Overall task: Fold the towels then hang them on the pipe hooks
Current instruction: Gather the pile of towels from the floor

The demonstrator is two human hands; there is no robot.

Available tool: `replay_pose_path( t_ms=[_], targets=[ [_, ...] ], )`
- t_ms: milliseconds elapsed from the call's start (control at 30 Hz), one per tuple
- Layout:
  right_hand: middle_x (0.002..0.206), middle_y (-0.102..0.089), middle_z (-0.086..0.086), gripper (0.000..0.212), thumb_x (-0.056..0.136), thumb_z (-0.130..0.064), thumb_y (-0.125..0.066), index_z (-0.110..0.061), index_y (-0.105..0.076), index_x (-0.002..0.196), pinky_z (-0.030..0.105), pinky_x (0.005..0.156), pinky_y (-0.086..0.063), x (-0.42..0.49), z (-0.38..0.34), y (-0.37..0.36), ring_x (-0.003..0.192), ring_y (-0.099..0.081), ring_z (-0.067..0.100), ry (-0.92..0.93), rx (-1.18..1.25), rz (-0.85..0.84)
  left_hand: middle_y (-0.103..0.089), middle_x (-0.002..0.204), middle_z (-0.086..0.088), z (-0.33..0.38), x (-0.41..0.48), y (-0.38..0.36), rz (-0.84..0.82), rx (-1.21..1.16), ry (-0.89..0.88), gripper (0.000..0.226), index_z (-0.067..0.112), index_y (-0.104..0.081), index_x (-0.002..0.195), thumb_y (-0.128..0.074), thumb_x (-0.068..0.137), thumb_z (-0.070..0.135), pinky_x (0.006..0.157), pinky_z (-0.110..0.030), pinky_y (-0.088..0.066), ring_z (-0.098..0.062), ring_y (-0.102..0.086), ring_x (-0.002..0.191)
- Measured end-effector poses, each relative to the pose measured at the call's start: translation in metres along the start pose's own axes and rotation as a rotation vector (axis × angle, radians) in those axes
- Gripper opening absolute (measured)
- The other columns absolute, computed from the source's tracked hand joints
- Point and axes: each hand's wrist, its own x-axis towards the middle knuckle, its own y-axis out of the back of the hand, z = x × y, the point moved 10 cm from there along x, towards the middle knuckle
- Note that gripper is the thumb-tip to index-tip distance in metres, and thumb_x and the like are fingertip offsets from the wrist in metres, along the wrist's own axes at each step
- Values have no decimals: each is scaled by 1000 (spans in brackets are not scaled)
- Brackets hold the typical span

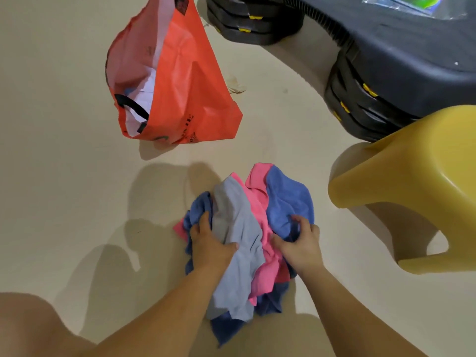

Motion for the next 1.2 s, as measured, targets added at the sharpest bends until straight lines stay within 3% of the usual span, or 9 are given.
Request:
replay_pose_path(
  t_ms=[133, 233, 333, 433, 600, 800, 933, 1033, 1200],
  targets=[
    [143, -47, -7, 81, 80, -41, -86, -31, -46, 150, 32, 101, -49, -12, -5, -34, 117, -56, 15, -141, 252, -292, -50, 140, 7, -3, -7, -13, -106, -110, 22, 90, 26, -37, 153, -84, 77, 20, 99, -32, -47, -19, -53, 128],
    [118, -69, -12, 56, 80, -32, -88, -32, -61, 130, 20, 70, -58, -25, -4, -42, 90, -74, 10, -213, 458, -392, -56, 142, 9, 14, -18, -33, -271, -125, 11, 76, 24, -43, 151, -78, 85, 12, 92, -19, -47, -10, -57, 122],
    [104, -81, 0, 44, 81, -22, -87, -24, -67, 121, 28, 65, -61, -31, 0, -35, 87, -80, 19, -260, 554, -382, -58, 109, 24, 34, -29, -46, -400, -156, -7, 56, 30, -53, 137, -73, 89, 9, 68, -1, -47, 7, -57, 90],
    [109, -80, 6, 44, 83, -13, -84, -21, -67, 123, 39, 76, -65, -35, -8, -8, 94, -79, 28, -234, 595, -363, -67, 124, 9, 59, -31, -41, -401, -205, -71, 47, 42, -60, 116, -79, 83, 14, 92, -24, -58, -7, -66, 105],
    [112, -80, 3, 38, 82, -18, -86, -24, -70, 116, 47, 92, -62, -76, -79, 82, 98, -78, 25, -74, 472, -307, -72, 121, 10, 145, -74, 5, -447, -209, -226, 66, 39, -66, 124, -88, 63, 35, 99, -41, -58, -11, -71, 110],
    [108, -79, -5, 36, 82, -27, -87, -30, -69, 114, 46, 93, -62, -219, -215, 217, 100, -77, 17, 68, 429, -240, -67, 106, 29, 280, -225, 122, -413, -160, -365, 53, 55, -58, 110, -85, 81, 19, 75, -5, -50, 7, -66, 98],
    [110, -77, -9, 38, 81, -32, -88, -32, -68, 114, 43, 92, -62, -334, -295, 324, 102, -75, 13, 110, 479, -151, -69, 111, 28, 373, -349, 202, -451, -188, -427, 54, 52, -59, 122, -85, 81, 27, 84, -15, -55, 7, -66, 104],
    [112, -77, -7, 38, 83, -32, -86, -31, -67, 115, 41, 90, -62, -423, -336, 402, 103, -75, 14, 103, 520, -104, -66, 109, 38, 437, -449, 255, -506, -209, -458, 56, 48, -60, 125, -84, 83, 20, 81, -7, -53, 19, -60, 104],
    [103, -74, -7, 28, 83, -33, -85, -32, -68, 105, 27, 76, -59, -558, -364, 518, 90, -72, 6, 88, 511, 45, -68, 125, 26, 507, -599, 298, -654, -228, -564, 55, 36, -60, 134, -80, 88, 15, 97, -22, -54, 6, -63, 119]
  ],
)
